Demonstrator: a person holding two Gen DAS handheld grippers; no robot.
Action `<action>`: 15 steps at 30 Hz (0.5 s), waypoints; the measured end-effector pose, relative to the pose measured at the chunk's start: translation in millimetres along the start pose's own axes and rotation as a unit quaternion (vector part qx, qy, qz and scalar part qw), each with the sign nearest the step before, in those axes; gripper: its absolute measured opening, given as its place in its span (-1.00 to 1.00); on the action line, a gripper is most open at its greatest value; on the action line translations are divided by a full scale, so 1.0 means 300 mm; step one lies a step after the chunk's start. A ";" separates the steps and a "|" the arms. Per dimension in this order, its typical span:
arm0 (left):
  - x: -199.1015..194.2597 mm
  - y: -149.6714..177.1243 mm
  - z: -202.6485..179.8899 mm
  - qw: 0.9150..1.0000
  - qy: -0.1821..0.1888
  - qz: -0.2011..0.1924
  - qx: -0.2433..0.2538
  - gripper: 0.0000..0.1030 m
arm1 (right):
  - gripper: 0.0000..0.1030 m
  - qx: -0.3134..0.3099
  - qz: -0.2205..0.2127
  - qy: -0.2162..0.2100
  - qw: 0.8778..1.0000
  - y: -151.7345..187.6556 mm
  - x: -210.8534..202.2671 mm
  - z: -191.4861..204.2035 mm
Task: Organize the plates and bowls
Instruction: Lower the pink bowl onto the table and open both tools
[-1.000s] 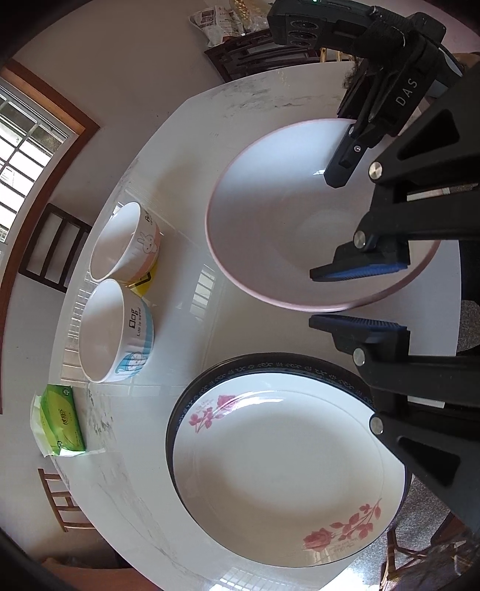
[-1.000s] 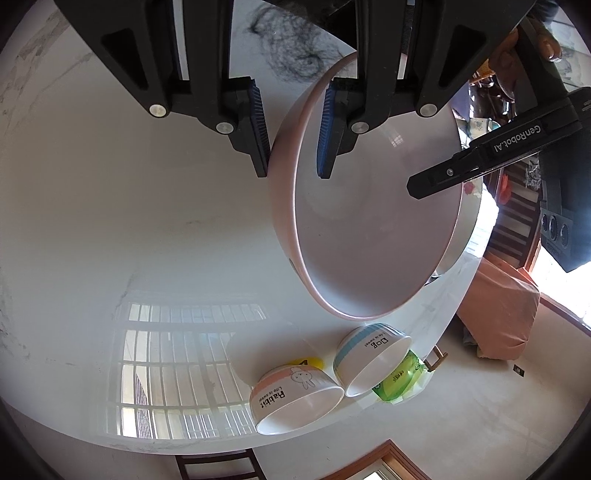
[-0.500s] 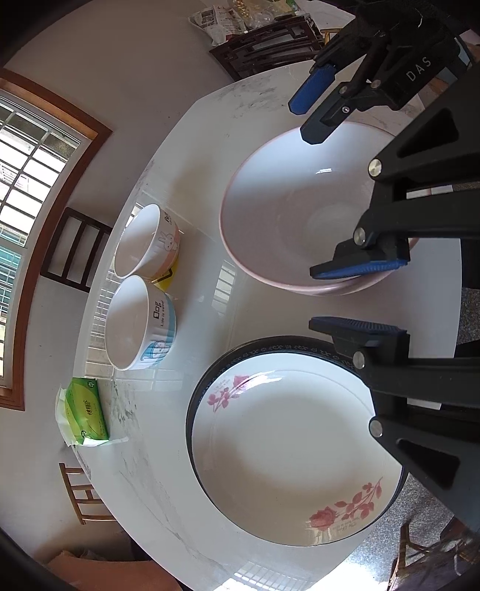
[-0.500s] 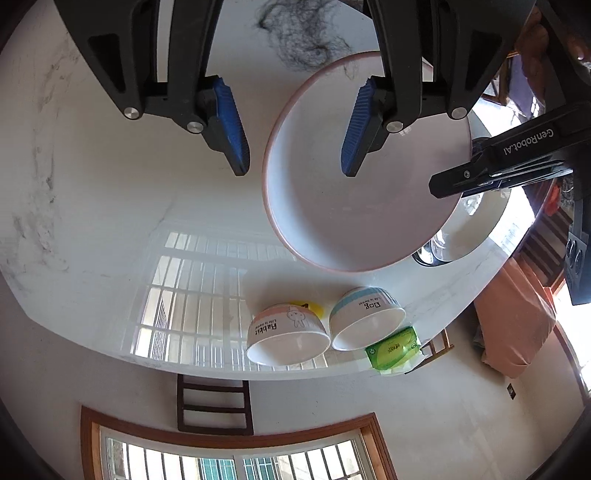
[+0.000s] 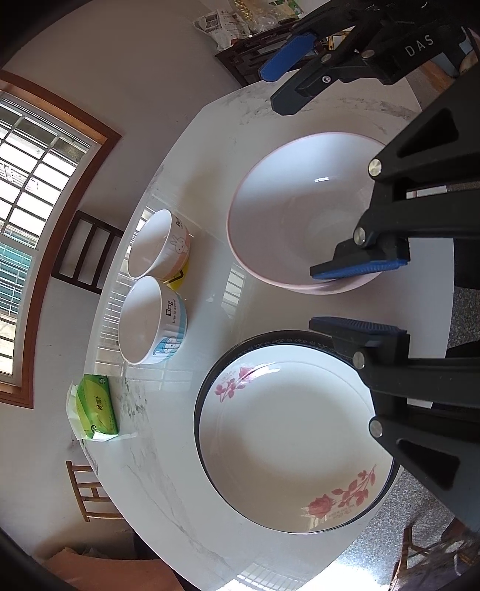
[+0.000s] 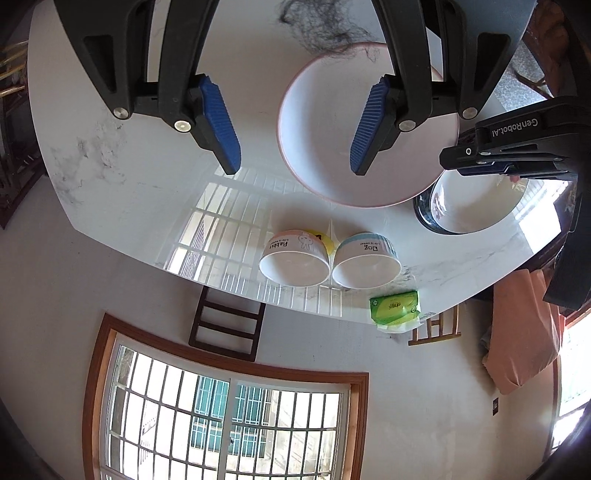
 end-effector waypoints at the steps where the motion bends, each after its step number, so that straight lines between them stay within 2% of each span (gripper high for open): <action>1: 0.000 0.000 0.001 1.000 0.001 0.000 -0.001 -0.58 | 0.16 -0.001 -0.002 0.000 1.000 -0.005 -0.003 0.003; 6: -0.003 -0.003 0.017 1.000 -0.005 -0.004 -0.004 -0.39 | 0.17 -0.011 -0.013 0.008 1.000 -0.024 -0.023 0.020; 15: -0.009 -0.014 0.058 1.000 -0.007 -0.007 -0.015 -0.32 | 0.18 -0.020 -0.016 0.009 1.000 -0.044 -0.023 0.049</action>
Point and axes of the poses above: each gripper's, at about its wrist camera, not at the fingertips, and x roughly the way its jaws point, z to its left, y to its underside, the point moved 10 cm from there along x, roughly the way its jaws point, and after that the axes turned 4 degrees about -y, right-handed, at the moved point
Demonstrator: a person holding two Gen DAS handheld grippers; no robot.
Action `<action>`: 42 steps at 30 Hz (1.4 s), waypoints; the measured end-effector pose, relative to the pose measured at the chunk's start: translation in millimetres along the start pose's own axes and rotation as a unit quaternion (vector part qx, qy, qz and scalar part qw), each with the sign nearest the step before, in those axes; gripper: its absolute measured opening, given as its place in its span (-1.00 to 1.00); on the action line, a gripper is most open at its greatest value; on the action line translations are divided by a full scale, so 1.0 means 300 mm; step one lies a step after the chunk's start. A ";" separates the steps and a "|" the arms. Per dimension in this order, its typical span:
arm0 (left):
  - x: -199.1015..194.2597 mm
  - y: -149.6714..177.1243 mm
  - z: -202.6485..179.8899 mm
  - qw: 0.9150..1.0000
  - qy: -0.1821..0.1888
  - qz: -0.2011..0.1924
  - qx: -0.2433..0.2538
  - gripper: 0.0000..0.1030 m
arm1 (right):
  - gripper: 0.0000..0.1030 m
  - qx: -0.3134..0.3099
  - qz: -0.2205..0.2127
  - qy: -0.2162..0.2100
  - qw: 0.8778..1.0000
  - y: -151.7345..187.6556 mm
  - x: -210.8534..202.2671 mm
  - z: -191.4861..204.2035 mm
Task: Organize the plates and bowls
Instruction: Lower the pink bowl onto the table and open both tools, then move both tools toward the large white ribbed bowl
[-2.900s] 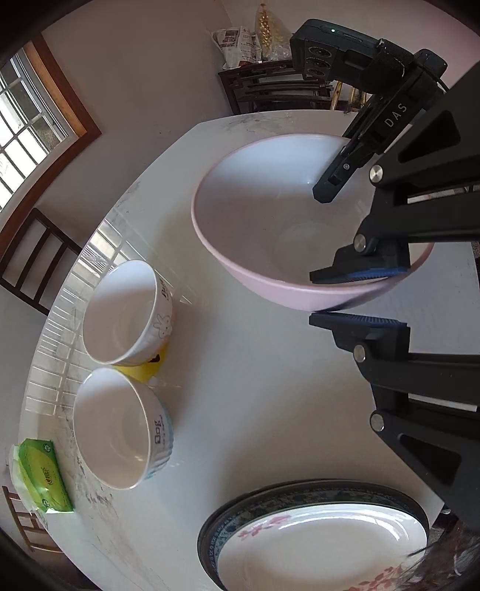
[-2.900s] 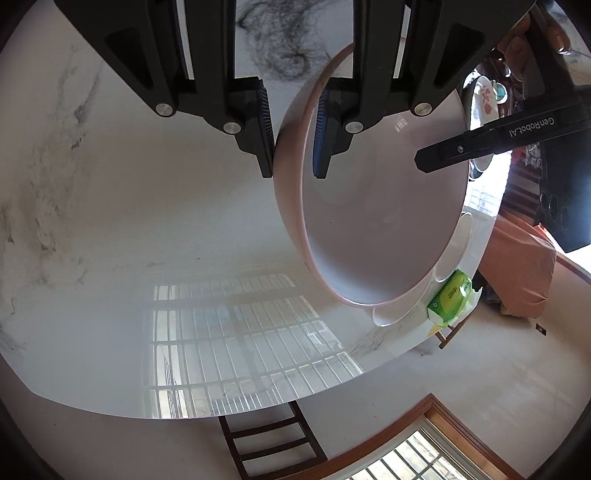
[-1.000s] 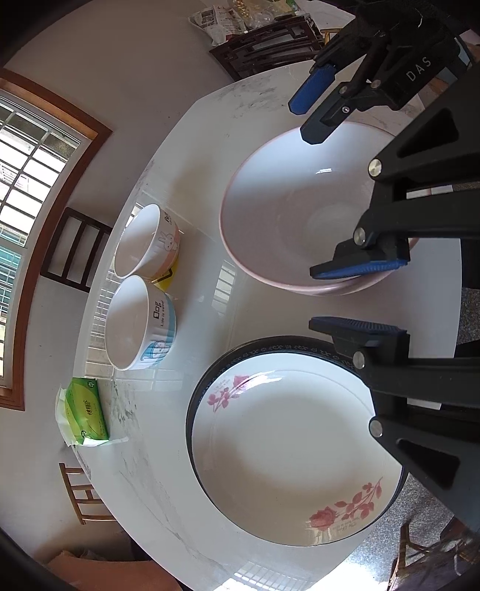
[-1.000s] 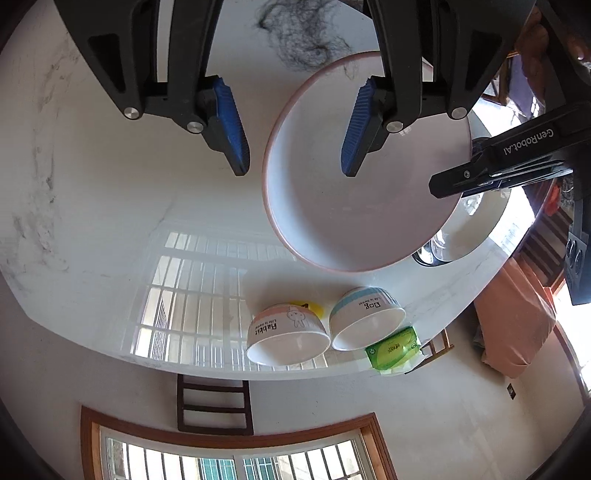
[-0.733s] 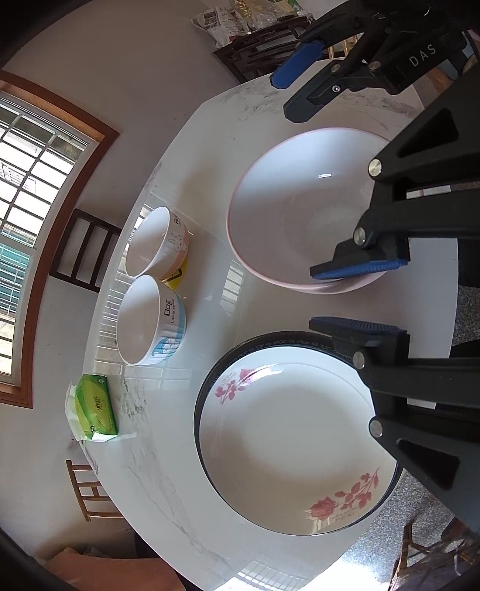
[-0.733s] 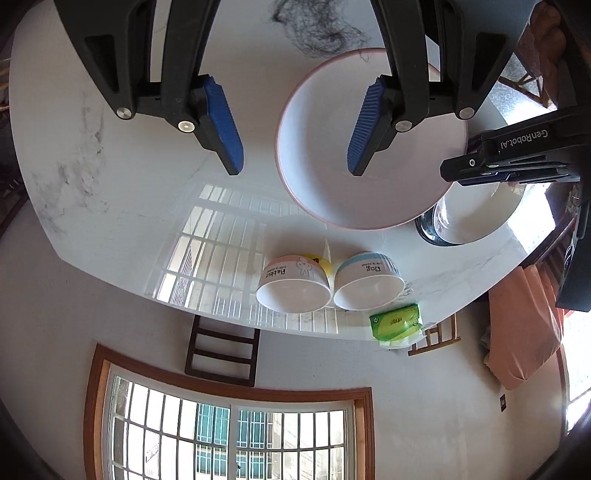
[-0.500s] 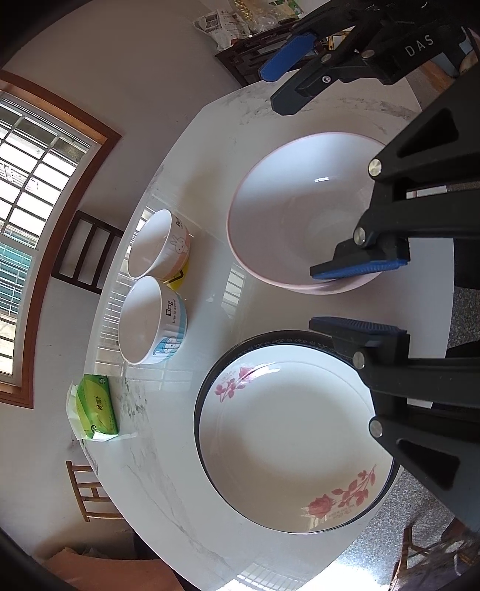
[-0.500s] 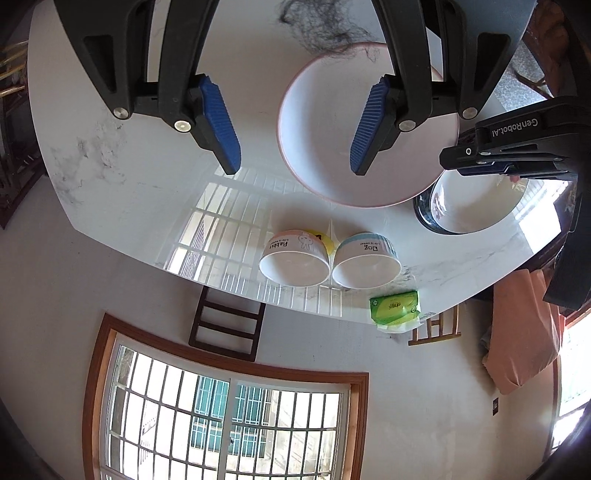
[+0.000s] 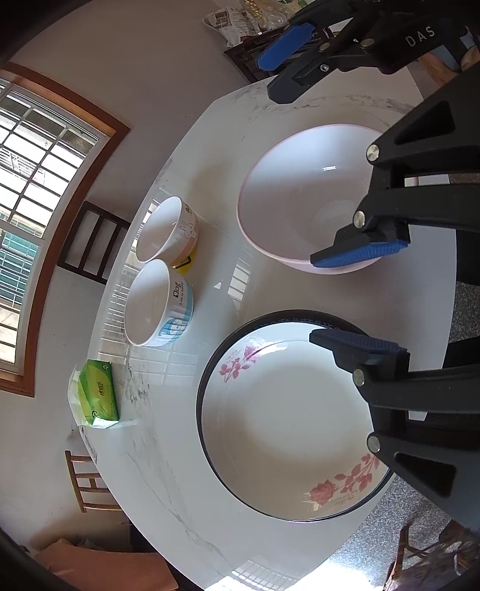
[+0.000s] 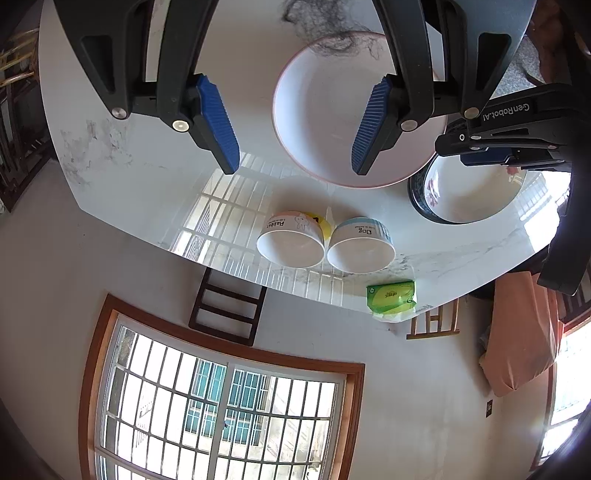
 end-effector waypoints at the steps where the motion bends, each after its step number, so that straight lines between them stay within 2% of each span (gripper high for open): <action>1: 0.001 -0.002 0.006 1.000 -0.001 0.001 -0.002 -0.32 | 0.18 -0.001 0.000 0.000 1.000 -0.002 0.001 0.004; 25: 0.006 -0.061 0.145 1.000 -0.001 0.008 -0.029 -0.32 | 0.18 -0.032 0.021 0.003 0.999 -0.062 0.082 0.100; 38: -0.008 -0.170 0.234 0.999 -0.011 0.002 -0.030 -0.31 | 0.24 -0.042 0.044 -0.006 0.998 -0.094 0.156 0.177; 42: 0.001 -0.218 0.255 0.999 -0.003 0.013 -0.034 -0.30 | 0.24 -0.027 0.063 -0.028 0.997 -0.096 0.195 0.192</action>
Point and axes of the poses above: each gripper's, at about its wrist camera, not at the fingertips, and x roughly the way its jaws point, z to its left, y to its underside, the point moved 10 cm from there along x, roughly the way its jaws point, and after that the axes turned 4 degrees about -y, right-handed, at the moved point
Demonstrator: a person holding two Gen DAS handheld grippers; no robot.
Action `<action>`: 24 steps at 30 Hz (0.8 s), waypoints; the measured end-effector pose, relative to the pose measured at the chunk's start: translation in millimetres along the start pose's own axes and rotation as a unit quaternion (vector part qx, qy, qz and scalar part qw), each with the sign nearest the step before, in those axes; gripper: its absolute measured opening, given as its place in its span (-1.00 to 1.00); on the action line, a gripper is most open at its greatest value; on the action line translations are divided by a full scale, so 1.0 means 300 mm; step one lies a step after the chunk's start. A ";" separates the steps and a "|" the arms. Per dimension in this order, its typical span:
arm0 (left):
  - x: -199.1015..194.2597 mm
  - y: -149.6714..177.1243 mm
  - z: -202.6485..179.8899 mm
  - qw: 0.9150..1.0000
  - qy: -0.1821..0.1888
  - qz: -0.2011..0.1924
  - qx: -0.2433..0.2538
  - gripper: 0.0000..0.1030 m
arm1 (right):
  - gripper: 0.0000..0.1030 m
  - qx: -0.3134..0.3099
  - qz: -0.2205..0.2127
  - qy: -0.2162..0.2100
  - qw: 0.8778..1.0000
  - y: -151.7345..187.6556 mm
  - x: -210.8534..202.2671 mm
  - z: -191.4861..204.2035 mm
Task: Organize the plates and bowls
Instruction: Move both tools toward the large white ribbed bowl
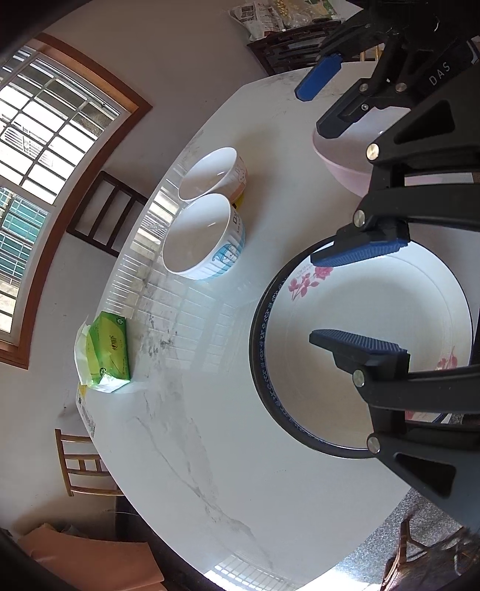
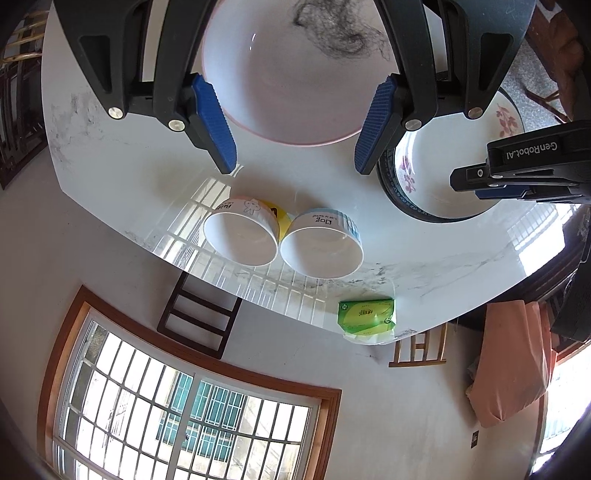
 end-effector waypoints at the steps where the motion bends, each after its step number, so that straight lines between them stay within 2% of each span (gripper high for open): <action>1: 0.005 -0.014 0.001 1.000 0.005 0.005 -0.001 -0.30 | 0.24 0.007 0.008 -0.011 1.000 0.000 0.013 0.003; 5: 0.034 -0.077 0.000 0.999 0.026 0.024 -0.007 -0.28 | 0.24 0.068 0.058 -0.087 0.992 0.007 0.085 0.006; 9: 0.079 -0.148 -0.025 0.996 0.065 0.054 -0.019 -0.27 | 0.22 0.136 0.103 -0.147 0.974 0.001 0.159 -0.013; 11: 0.099 -0.191 -0.034 0.996 0.064 0.054 -0.015 -0.27 | 0.20 0.171 0.121 -0.177 0.962 -0.006 0.194 -0.018; 17: 0.195 -0.300 -0.090 0.992 0.100 0.072 -0.011 -0.20 | 0.00 0.272 0.152 -0.225 0.923 -0.026 0.294 -0.056; 20: 0.247 -0.339 -0.098 0.991 0.106 0.076 -0.019 -0.20 | -0.06 0.316 0.158 -0.236 0.905 -0.038 0.341 -0.070; 24: 0.308 -0.380 -0.107 0.990 0.114 0.085 -0.025 -0.20 | -0.07 0.348 0.164 -0.230 0.894 -0.052 0.405 -0.093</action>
Point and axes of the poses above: each gripper's, at about its wrist camera, not at the fingertips, and x roughly the way its jaws point, z to its left, y to its underside, the point moved 10 cm from there along x, roughly the way its jaws point, and after that the axes turned 4 degrees about -y, right-handed, at the moved point
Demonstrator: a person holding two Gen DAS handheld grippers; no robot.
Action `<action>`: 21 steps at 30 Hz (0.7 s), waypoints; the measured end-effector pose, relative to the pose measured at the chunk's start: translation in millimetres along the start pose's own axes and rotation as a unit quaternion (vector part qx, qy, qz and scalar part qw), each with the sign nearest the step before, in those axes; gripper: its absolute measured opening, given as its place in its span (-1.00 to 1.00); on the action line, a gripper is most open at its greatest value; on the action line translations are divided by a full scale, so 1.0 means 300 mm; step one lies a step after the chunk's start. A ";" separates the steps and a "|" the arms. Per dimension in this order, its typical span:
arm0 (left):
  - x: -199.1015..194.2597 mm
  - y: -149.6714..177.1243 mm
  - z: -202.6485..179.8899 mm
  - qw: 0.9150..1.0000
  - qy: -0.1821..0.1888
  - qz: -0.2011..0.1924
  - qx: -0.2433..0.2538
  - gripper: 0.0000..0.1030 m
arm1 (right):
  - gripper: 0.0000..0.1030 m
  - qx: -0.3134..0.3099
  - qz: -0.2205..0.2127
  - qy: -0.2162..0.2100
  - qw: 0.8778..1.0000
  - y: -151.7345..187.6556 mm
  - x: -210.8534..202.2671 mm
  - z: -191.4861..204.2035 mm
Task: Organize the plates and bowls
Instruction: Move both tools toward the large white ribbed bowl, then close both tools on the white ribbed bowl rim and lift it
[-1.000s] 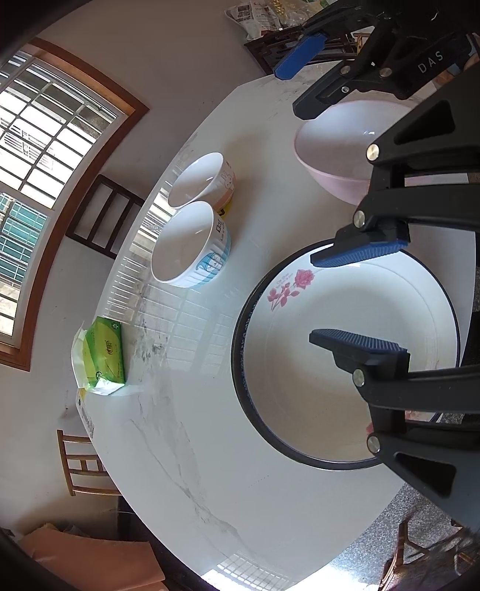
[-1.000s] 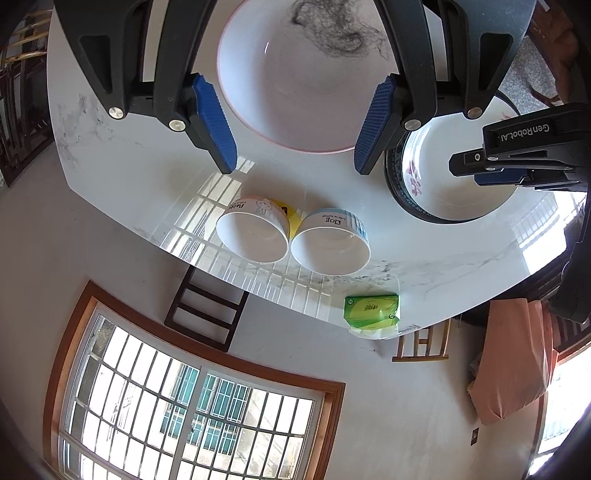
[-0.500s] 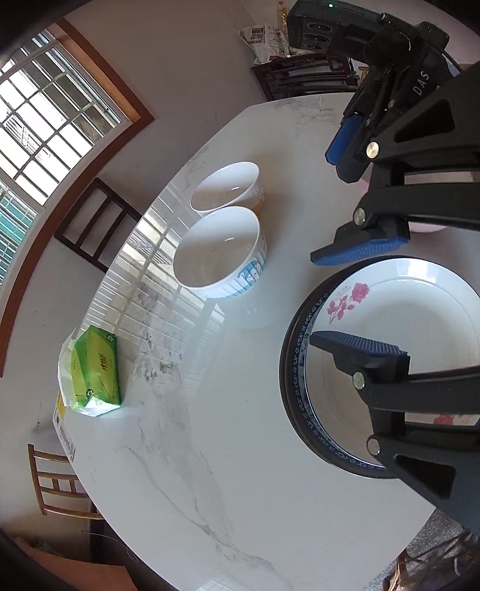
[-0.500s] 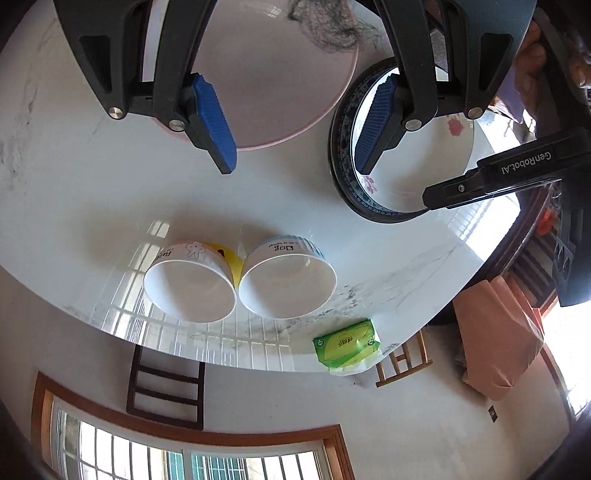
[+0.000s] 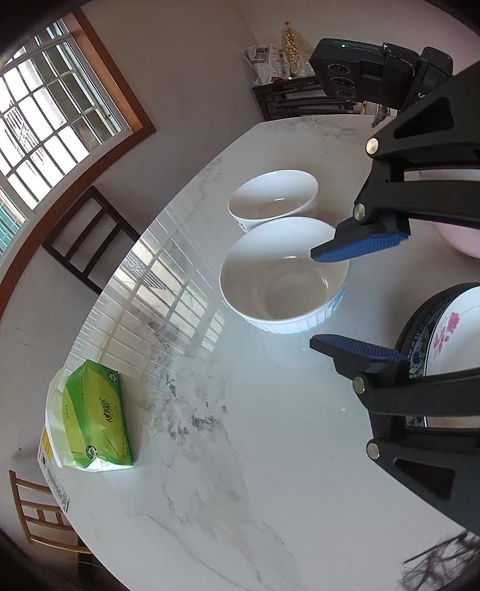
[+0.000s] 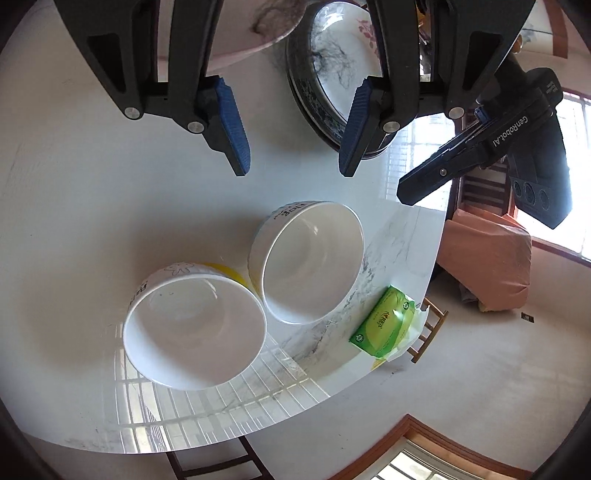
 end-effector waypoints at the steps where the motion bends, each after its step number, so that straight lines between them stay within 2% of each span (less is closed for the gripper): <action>1: 0.014 -0.009 0.000 1.000 -0.001 0.003 0.001 -0.20 | -0.07 0.005 -0.001 0.001 1.000 -0.010 0.009 -0.006; 9: 0.097 -0.053 0.017 1.000 -0.024 0.012 0.007 -0.20 | -0.09 0.044 -0.002 0.006 0.999 -0.090 0.067 -0.049; 21: 0.143 -0.060 0.015 1.000 -0.024 0.017 0.009 -0.20 | -0.09 0.062 0.000 0.017 0.998 -0.136 0.132 -0.072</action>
Point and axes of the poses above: each gripper's, at about its wrist camera, not at the fingertips, and x roughly the way its jaws point, z to its left, y to its underside, the point moved 10 cm from there along x, roughly the way its jaws point, and after that the axes turned 4 degrees about -y, right-handed, at the moved point
